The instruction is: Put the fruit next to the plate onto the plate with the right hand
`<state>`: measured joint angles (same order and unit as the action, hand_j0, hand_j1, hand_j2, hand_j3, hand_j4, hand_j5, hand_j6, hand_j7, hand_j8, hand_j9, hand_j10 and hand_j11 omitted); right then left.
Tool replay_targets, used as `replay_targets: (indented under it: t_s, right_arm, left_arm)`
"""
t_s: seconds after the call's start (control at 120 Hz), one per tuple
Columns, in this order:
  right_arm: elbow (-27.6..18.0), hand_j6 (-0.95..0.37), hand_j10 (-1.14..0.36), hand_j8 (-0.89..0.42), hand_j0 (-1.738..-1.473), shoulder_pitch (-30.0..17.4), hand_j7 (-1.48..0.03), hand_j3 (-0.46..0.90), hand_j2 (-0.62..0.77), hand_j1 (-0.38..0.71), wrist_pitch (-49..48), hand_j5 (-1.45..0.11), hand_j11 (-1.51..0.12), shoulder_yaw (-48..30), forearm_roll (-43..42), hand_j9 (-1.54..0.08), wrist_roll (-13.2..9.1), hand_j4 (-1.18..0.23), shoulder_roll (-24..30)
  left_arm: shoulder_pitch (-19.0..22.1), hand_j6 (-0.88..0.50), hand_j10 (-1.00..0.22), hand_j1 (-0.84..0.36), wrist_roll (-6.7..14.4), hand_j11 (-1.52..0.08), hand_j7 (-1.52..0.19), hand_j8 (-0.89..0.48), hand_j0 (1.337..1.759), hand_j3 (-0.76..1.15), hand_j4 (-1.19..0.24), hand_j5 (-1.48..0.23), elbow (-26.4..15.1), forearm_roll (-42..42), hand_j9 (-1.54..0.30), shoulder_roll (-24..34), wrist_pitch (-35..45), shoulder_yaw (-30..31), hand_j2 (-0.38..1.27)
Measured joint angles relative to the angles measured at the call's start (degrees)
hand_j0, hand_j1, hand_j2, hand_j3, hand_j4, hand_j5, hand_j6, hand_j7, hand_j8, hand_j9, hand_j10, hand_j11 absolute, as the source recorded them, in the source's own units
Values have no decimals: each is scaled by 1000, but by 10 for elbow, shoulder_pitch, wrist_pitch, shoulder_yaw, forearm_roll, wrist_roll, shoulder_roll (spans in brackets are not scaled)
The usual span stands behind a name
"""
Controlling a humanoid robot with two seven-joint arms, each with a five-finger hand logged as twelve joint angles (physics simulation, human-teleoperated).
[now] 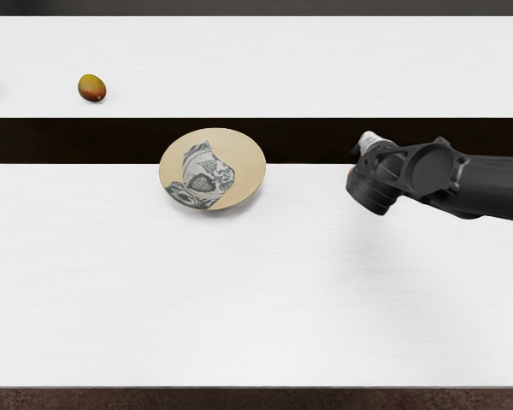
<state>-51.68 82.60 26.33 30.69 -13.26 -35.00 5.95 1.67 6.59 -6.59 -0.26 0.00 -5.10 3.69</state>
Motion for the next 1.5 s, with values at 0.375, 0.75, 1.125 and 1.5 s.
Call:
replay_targets:
  t_s: [0.375, 0.75, 1.125, 1.5]
  right_arm:
    - [-5, -473, -473, -453, -1658, 1, -613, 0, -53, 203, -1, -613, -612, -20, 14, -613, 0, -473, 4]
    - [13, -608, -557, -454, -1657, -48, -1051, 2, 515, 270, -58, -1091, -1105, -191, 34, -1096, 0, -787, 125]
    - [118, -617, -547, -444, -1657, -277, -1121, 1, 536, 259, -575, -1172, -1207, -754, 149, -1170, 0, -838, 223]
    - [120, -609, -523, -416, -1656, -272, -1132, 0, 491, 263, -614, -1163, -1171, -772, 123, -1156, 0, -860, 62]
  left_arm:
    - [0, -11, -11, 336, 0, -14, -14, -11, 1658, 0, -11, -14, 0, 0, -14, 0, 0, 0, 2]
    - [0, -12, -11, 336, 0, -15, -15, -12, 1658, 0, -12, -15, 0, 0, -15, 0, 0, 0, 2]
    - [0, -12, -11, 336, 0, -15, -15, -12, 1658, 0, -12, -15, 0, 0, -15, 0, 0, 0, 3]
    - [0, -12, -11, 336, 0, -15, -15, -12, 1658, 0, -12, -15, 0, 0, -15, 0, 0, 0, 3]
